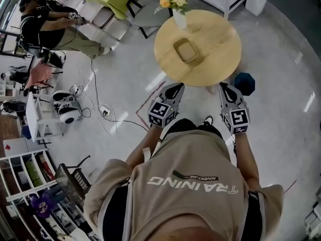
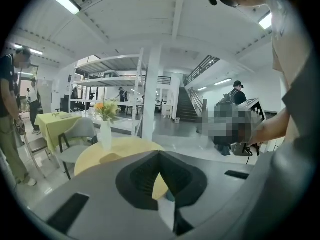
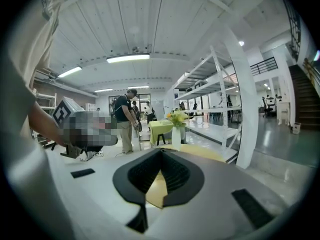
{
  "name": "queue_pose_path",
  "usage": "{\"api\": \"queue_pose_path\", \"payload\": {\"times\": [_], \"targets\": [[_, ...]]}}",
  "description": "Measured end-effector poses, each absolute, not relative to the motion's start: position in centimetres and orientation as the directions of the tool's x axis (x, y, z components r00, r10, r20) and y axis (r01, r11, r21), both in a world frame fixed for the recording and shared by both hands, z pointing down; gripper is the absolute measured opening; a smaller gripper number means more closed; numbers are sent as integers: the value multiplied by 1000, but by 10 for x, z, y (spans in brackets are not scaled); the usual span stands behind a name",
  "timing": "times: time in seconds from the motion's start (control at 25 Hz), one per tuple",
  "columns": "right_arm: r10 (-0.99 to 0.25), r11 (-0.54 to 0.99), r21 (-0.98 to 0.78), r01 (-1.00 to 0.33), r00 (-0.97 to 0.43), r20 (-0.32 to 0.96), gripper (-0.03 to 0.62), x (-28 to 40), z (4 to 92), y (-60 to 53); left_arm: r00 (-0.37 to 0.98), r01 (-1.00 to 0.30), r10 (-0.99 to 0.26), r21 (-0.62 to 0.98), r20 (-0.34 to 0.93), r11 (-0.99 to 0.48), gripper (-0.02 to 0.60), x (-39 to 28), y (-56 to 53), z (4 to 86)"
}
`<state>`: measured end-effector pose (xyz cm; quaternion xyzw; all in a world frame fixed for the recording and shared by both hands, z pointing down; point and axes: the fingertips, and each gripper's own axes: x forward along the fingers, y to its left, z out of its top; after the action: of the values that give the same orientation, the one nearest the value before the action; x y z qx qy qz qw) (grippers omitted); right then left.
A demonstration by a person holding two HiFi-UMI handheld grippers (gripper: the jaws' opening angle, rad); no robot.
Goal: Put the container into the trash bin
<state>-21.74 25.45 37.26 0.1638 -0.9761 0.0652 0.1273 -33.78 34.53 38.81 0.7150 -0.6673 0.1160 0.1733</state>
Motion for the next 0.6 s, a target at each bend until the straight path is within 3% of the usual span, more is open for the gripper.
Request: {"api": "queue_pose_path", "payload": {"times": [0.32, 0.6], "targets": [[-303, 937, -83, -339, -908, 289, 3, -237, 378, 216, 50, -998, -906, 62, 419, -26, 6, -367, 313, 397], [-357, 917, -70, -393, -885, 300, 3, -257, 372, 192, 97, -995, -901, 67, 422, -76, 6, -394, 274, 413]]}}
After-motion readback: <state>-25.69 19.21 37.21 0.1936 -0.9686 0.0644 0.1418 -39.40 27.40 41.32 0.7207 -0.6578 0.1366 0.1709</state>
